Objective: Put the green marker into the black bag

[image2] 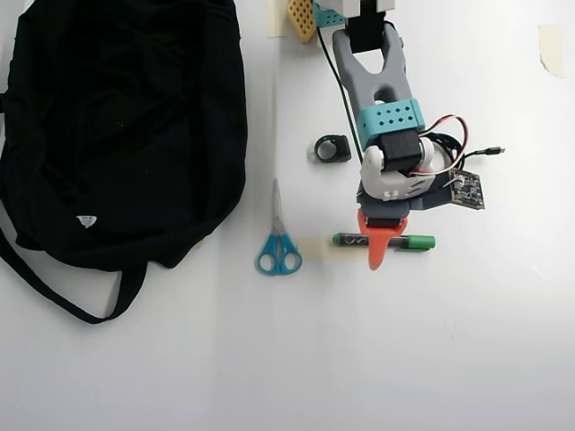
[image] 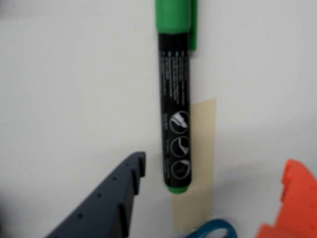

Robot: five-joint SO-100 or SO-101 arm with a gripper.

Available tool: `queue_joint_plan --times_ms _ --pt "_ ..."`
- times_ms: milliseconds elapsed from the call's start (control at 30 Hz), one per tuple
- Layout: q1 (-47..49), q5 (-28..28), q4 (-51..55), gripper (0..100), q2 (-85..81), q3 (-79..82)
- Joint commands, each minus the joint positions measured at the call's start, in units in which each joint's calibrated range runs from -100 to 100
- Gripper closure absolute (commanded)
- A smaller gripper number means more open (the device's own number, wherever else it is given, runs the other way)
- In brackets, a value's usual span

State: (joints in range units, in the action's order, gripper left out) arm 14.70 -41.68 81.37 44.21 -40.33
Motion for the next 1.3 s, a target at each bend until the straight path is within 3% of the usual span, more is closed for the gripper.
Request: queue_joint_plan --times_ms 0,1267 --pt "-0.1 0.3 0.4 65 -0.2 -2.6" --pt "-0.6 0.4 2.4 65 3.4 -4.9"
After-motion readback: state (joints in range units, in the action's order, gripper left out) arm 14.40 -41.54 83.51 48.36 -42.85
